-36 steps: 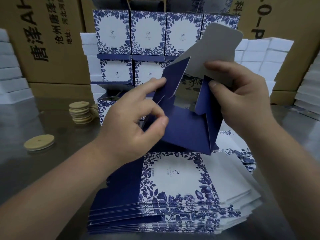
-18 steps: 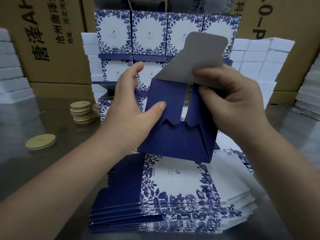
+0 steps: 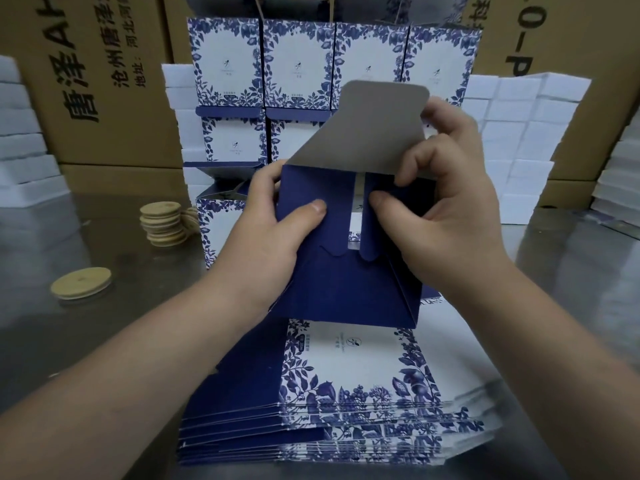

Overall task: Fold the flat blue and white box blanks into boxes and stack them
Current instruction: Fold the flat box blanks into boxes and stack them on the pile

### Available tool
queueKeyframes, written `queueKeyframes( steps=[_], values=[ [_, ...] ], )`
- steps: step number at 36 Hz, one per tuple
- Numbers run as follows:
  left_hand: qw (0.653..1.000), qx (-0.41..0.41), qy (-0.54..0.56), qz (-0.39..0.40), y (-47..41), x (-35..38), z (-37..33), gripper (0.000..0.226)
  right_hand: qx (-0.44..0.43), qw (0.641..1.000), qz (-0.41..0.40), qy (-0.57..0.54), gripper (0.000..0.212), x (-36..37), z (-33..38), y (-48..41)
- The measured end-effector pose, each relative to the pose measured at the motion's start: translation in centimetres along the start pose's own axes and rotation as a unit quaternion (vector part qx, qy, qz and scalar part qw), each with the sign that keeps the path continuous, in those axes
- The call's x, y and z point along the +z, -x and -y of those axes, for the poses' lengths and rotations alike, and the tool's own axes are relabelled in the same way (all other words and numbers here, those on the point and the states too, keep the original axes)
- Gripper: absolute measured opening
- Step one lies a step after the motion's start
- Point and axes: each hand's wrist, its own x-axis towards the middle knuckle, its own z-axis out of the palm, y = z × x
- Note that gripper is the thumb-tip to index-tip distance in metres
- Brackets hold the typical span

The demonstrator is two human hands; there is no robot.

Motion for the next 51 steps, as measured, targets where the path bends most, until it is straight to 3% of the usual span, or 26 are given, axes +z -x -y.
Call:
queueKeyframes(
  steps=[3,10,13,17,22,24,27,33,37,41,45,51],
  values=[
    [0.999,0.019,-0.025,-0.025,-0.3,-0.1,0.3,0.032,0.003,1.0,-0.001,0.006,0.039,0.2,0.4,0.2],
    [0.998,0.064,-0.006,0.009,-0.1,0.0,-0.1,0.033,0.036,0.999,-0.02,0.007,0.035,0.2,0.9,0.2],
    [0.998,0.056,-0.016,-0.017,-0.2,0.0,0.0,0.027,0.036,0.999,-0.032,0.016,0.034,0.5,0.7,0.4],
    [0.996,0.045,-0.019,-0.069,-0.6,-0.2,-0.3,0.02,0.028,0.999,-0.039,0.022,0.048,1.3,0.6,0.9],
    [0.994,0.044,0.01,-0.095,-1.0,-0.6,-0.8,0.021,0.066,0.997,-0.043,-0.022,0.05,1.8,0.4,1.3],
    [0.994,0.035,0.037,-0.092,-1.1,-0.6,-0.9,0.022,0.113,0.992,-0.038,-0.052,0.055,1.9,0.4,1.3],
    [0.993,0.028,0.059,-0.096,-1.1,-0.5,-1.1,0.023,0.216,0.973,-0.009,-0.082,0.079,1.8,0.3,1.2],
    [0.99,0.03,0.082,-0.108,-1.1,-0.5,-1.1,0.022,0.315,0.933,0.03,-0.172,0.079,2.0,0.3,1.3],
    [0.993,0.041,0.076,-0.076,-1.1,-0.6,-1.2,0.024,0.31,0.935,0.011,-0.169,0.062,2.1,-0.1,1.4],
    [0.998,0.064,0.023,-0.004,-0.9,-0.8,-1.0,0.04,0.301,0.934,-0.013,-0.19,0.046,1.7,-0.4,1.0],
    [0.995,0.082,-0.015,0.049,-0.8,-0.9,-1.1,0.058,0.292,0.929,-0.035,-0.224,0.048,1.2,-0.5,0.6],
    [0.992,0.108,-0.057,0.032,-0.4,-0.6,-1.2,0.056,0.259,0.919,-0.053,-0.292,0.048,1.2,-0.2,0.6]
  ],
)
